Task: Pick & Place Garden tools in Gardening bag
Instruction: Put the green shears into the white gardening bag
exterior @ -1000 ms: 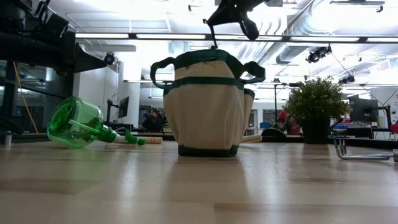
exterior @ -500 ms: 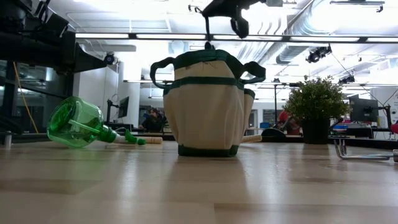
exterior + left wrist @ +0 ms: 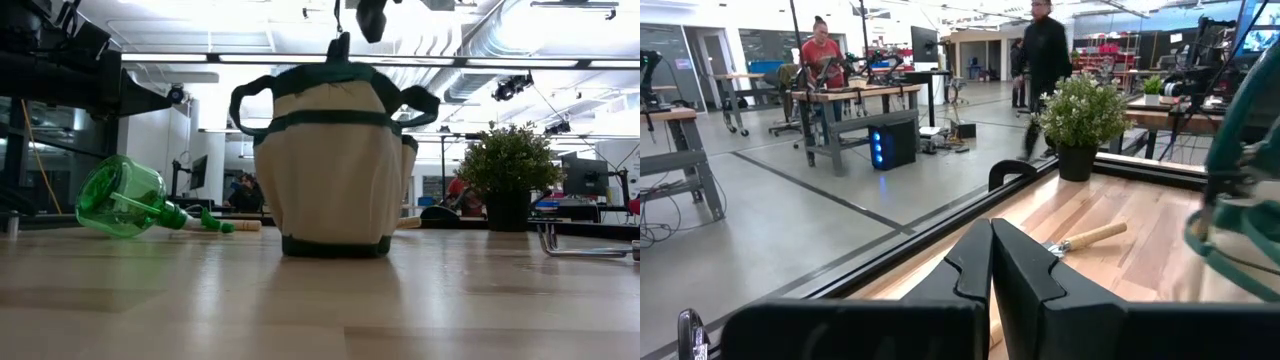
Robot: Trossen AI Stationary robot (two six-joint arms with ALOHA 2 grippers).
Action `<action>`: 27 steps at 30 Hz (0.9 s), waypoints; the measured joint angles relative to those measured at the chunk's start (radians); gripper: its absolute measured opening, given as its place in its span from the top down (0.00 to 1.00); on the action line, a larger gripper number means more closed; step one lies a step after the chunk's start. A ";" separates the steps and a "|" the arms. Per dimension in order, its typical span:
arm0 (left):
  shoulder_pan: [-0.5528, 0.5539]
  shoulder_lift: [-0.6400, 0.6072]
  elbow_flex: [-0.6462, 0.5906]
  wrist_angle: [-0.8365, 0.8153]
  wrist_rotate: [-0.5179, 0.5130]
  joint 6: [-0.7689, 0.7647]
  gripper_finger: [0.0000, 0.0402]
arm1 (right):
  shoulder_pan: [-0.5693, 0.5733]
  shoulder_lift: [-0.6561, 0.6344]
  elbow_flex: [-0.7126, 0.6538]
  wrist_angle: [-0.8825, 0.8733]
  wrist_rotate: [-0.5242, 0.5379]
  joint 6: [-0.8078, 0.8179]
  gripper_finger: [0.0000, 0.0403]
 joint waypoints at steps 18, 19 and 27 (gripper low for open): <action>0.000 0.000 0.000 0.000 0.000 0.000 0.99 | -0.156 -0.028 0.000 0.072 -0.361 -0.083 0.99; 0.000 0.000 0.000 0.000 0.000 0.000 0.99 | -0.164 -0.028 0.000 0.071 -0.380 -0.085 0.99; 0.000 0.000 0.000 0.000 0.000 0.000 0.99 | -0.228 -0.024 0.000 0.077 -0.489 -0.156 0.99</action>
